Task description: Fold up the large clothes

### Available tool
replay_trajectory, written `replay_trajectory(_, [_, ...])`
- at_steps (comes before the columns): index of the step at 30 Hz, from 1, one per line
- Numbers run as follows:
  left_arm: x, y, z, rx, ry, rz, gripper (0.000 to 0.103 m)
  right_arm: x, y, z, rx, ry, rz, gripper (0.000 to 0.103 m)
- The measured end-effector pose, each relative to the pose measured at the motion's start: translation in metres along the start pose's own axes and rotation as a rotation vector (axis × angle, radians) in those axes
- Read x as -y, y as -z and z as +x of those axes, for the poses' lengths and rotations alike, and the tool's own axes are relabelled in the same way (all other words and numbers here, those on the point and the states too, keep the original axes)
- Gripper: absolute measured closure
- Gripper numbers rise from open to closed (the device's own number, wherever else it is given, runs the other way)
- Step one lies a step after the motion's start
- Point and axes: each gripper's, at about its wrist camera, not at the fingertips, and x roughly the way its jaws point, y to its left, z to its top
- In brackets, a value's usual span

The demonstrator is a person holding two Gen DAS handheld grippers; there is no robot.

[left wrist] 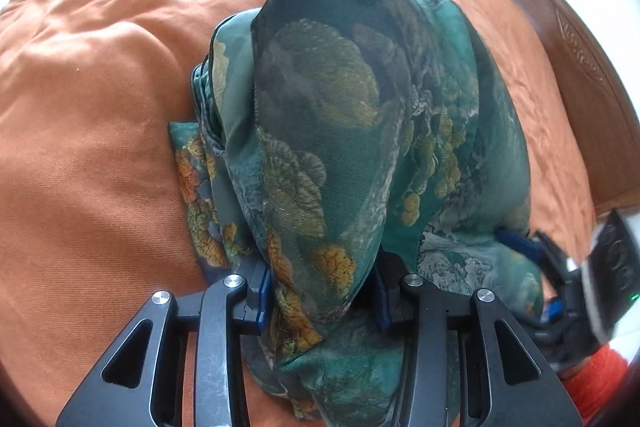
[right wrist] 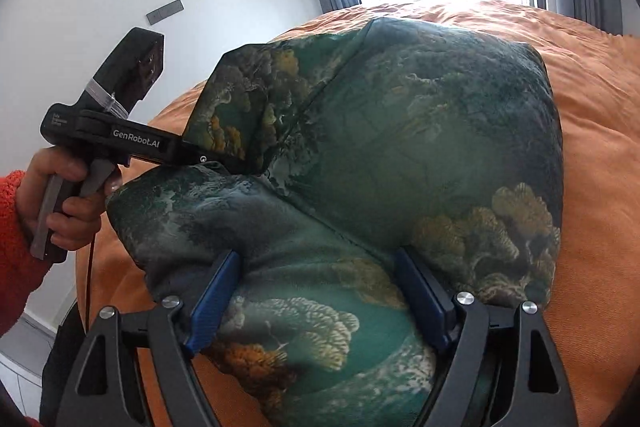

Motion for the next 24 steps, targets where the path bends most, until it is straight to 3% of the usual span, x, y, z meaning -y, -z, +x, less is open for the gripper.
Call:
replay_trajectory(2, [-0.002,0.001,-0.003,0.002,0.006,0.007,0.061,-0.001,-0.008,-0.022,0.017,-0.044,0.014,0.022])
replay_trajectory(5, [-0.008,0.002,-0.004,0.0,0.042,-0.004,0.06,0.009,-0.012,-0.077,0.114,-0.107,0.078,0.022])
replay_trajectory(7, [-0.013,0.001,-0.002,0.001,0.059,-0.008,0.06,0.02,-0.009,-0.1,0.145,-0.036,0.095,0.022])
replay_trajectory(10, [-0.022,0.0,-0.001,0.003,0.066,-0.01,0.059,0.024,0.003,-0.094,0.035,0.163,0.016,0.022])
replay_trajectory(12, [-0.019,0.003,-0.001,0.007,0.061,0.002,0.059,0.021,0.015,-0.074,-0.059,0.223,-0.043,0.022])
replay_trajectory(17, [-0.02,0.005,0.003,0.011,0.054,-0.013,0.059,0.034,0.031,-0.045,-0.152,0.251,-0.006,0.022])
replay_trajectory(20, [-0.017,0.006,0.0,0.011,0.039,-0.008,0.058,0.04,0.027,-0.04,-0.153,0.249,-0.008,0.022])
replay_trajectory(24, [-0.01,0.007,-0.003,0.014,0.047,-0.012,0.057,0.047,0.003,-0.069,-0.121,0.192,-0.007,0.022])
